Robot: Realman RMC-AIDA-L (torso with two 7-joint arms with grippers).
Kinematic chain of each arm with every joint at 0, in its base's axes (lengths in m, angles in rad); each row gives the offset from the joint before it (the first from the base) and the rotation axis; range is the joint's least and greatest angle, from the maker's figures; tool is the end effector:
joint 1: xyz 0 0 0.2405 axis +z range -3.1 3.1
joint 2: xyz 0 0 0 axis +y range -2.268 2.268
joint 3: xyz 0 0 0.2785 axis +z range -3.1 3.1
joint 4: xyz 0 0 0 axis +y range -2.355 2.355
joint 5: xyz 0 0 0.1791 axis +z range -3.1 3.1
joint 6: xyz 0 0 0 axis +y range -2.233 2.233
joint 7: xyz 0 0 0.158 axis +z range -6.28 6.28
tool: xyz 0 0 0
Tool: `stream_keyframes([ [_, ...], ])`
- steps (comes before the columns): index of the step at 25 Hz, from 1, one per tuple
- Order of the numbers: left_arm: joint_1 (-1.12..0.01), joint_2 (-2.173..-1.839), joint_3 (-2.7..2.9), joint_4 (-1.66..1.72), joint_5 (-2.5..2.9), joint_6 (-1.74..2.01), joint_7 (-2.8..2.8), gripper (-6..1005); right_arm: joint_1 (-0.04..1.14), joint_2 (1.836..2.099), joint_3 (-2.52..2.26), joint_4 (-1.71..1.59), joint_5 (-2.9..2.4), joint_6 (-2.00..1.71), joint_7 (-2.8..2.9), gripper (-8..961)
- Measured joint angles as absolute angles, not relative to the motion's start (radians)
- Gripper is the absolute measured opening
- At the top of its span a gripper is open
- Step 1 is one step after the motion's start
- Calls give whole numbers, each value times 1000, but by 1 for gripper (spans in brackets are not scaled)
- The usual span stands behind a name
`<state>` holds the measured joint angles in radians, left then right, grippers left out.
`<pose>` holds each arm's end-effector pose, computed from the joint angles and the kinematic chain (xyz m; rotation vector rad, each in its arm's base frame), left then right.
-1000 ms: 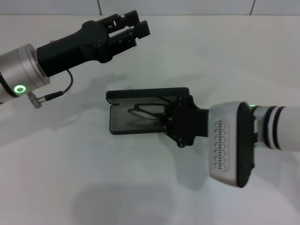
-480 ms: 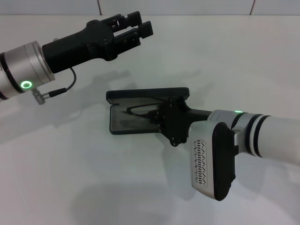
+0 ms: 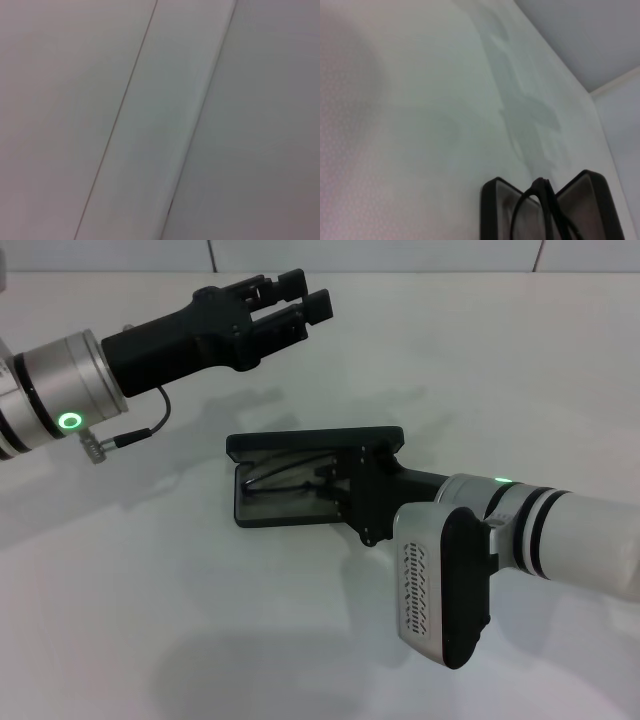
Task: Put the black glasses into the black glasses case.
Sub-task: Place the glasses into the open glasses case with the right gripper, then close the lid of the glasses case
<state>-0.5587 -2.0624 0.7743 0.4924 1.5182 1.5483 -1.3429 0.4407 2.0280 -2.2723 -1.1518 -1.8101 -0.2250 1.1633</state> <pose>-0.2137 0.3438 -0.0033 -2.4513 -0.6489 -1.2299 0.1656 0.3078 -0.1434 -2.4279 -0.8843 -0.0425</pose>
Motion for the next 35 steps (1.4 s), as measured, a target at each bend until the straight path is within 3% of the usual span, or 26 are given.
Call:
stream_keyframes([
  [13,-556,-2063,775,491,1527,1532,-1342,538,411,2023,-2128,-1195,-1684,-530,1168,197],
  [17,-560,-2063,775,491,1545,1491,-1348,537,385,2022,-1817,-1173,-1571,-990,1157,212],
  [25,-576,-2060,775,498,1660,1299,-1405,537,502,2001,-1061,-698,-1514,-1705,1049,241],
  [30,-596,-2066,775,499,1769,1215,-1407,536,470,1992,-778,-592,-1505,-1809,1005,260],
  [35,-627,-2085,796,499,1886,1187,-1389,536,462,2014,-705,-581,-1508,-1738,1005,278],
])
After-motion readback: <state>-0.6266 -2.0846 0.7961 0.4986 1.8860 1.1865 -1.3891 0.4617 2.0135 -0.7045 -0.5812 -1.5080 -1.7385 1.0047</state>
